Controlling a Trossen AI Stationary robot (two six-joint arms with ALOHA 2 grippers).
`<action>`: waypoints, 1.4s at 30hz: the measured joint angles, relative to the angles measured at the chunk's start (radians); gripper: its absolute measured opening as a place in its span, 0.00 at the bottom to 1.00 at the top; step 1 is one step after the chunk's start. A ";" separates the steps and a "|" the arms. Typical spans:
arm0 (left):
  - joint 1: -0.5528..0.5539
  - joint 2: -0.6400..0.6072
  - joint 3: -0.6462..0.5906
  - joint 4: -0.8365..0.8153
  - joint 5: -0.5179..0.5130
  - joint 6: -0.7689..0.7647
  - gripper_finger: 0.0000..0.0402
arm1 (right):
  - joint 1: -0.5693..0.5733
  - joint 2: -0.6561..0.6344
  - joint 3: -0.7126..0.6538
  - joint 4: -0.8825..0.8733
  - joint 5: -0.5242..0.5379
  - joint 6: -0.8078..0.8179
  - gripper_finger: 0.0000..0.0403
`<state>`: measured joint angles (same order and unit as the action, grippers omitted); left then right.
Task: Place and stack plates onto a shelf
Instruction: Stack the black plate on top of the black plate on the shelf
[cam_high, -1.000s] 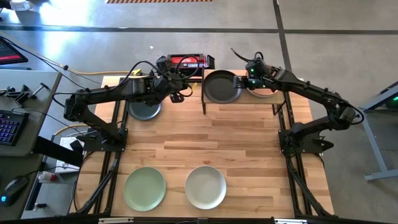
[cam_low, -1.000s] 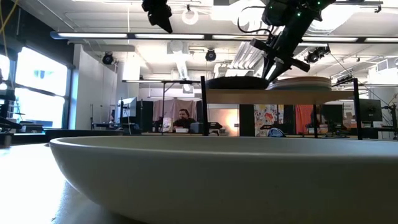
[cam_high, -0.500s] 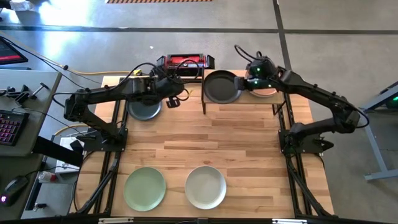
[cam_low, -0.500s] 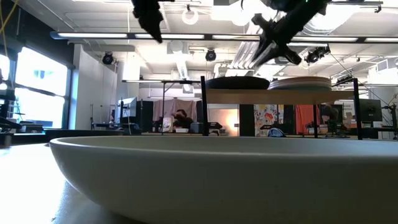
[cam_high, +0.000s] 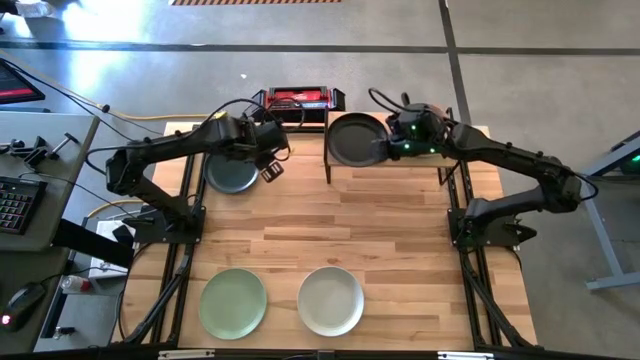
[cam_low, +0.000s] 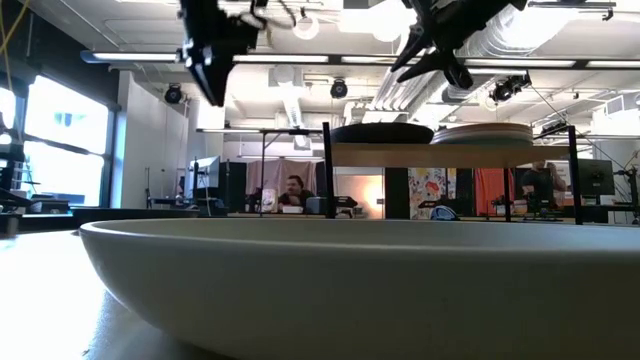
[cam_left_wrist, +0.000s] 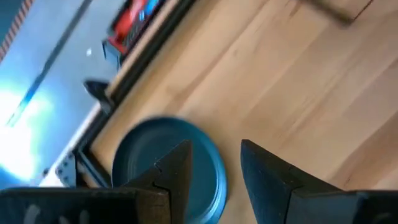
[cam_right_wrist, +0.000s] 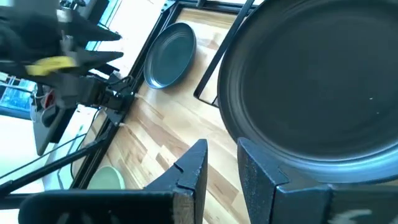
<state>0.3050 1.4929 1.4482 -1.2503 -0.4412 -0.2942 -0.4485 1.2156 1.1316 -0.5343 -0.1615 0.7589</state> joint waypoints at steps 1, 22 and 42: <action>0.006 0.001 -0.024 -0.003 0.013 -0.005 0.32 | 0.003 0.000 0.000 0.000 0.000 0.001 0.18; 0.063 0.002 -0.430 0.206 0.160 -0.150 0.32 | 0.016 0.000 0.000 -0.003 0.002 0.000 0.18; 0.073 0.002 -0.676 0.466 0.170 -0.193 0.32 | 0.016 0.000 0.000 -0.004 0.002 0.000 0.18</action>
<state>0.3781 1.4944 0.7719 -0.7839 -0.2712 -0.4870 -0.4328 1.2160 1.1320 -0.5385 -0.1596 0.7589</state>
